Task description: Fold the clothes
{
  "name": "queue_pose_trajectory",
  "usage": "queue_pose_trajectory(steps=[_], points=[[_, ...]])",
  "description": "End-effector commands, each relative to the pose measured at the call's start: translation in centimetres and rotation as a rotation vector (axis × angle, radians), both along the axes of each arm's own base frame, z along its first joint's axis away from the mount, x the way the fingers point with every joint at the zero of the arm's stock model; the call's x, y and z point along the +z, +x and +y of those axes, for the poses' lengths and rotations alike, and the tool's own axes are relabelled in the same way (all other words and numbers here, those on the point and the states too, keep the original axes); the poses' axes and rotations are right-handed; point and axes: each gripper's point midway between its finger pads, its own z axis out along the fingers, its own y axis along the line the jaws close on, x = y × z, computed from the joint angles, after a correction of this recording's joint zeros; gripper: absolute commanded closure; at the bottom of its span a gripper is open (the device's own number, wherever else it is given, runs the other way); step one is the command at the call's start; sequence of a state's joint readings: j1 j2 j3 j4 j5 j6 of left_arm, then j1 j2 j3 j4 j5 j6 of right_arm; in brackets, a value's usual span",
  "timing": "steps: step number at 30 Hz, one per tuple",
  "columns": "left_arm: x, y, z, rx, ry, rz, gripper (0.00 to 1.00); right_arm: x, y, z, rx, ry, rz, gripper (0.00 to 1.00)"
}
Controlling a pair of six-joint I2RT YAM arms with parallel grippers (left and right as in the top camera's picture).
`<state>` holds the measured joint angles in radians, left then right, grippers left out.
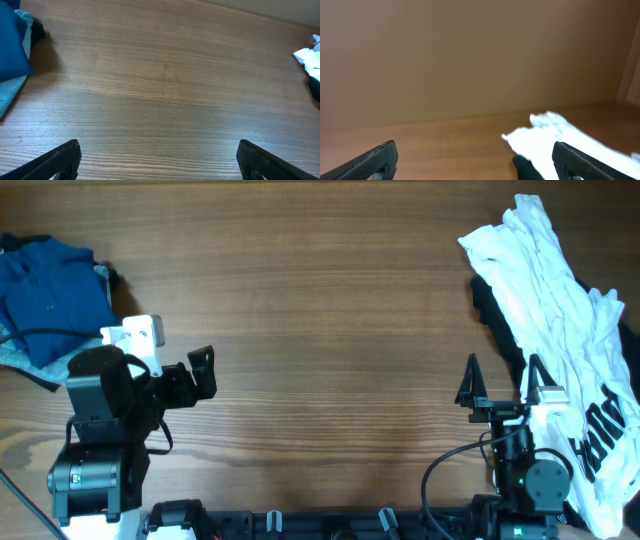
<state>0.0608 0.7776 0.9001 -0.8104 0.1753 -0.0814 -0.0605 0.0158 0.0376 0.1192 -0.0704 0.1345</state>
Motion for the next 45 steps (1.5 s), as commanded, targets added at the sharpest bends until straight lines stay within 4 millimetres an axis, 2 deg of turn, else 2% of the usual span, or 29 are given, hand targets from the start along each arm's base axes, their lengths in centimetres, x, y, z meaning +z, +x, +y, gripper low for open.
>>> queue_pose_trajectory(steps=[1, 5, 27, 30, 33, 35, 38, 41, 45], points=[[-0.1, 0.0, 0.3, 0.019, 0.001, 0.002, 0.00, -4.2, 0.4, 0.6, 0.031, -0.011, 0.138, 0.00], [-0.1, 0.0, 0.3, 0.019, 0.001, 0.002, 0.00, -4.1, 0.3, 0.8, 0.046, 0.084, 0.135, 0.00], [-0.6, -0.5, 0.3, 0.019, 0.000, 0.024, 0.00, -4.1, 0.4, 0.7, 0.042, 0.084, 0.137, 0.00], [0.1, -1.1, 0.3, 0.017, 0.012, -0.004, 0.00, -4.1, 0.4, 0.7, 0.042, 0.083, 0.137, 0.00], [-0.1, -3.0, 0.6, 0.036, 0.027, -0.008, 0.00, -4.1, 0.4, 0.7, 0.042, 0.083, 0.137, 0.00], [-1.0, -4.0, 0.5, 0.036, 0.028, -0.042, 0.00, -4.1, 0.4, 0.7, 0.042, 0.083, 0.137, 0.00], [-4.1, -4.4, -0.2, 0.006, 0.029, -0.099, 0.00, -4.1, 0.4, 0.7, 0.042, 0.084, 0.137, 0.00], [-6.6, -3.6, -0.9, -0.026, 0.025, -0.211, 0.00, -4.1, 0.4, 0.7, 0.042, 0.083, 0.137, 0.00], [-8.1, -2.3, -1.2, -0.039, 0.015, -0.403, 0.00, -4.1, 0.4, 0.7, 0.042, 0.083, 0.137, 0.00]])
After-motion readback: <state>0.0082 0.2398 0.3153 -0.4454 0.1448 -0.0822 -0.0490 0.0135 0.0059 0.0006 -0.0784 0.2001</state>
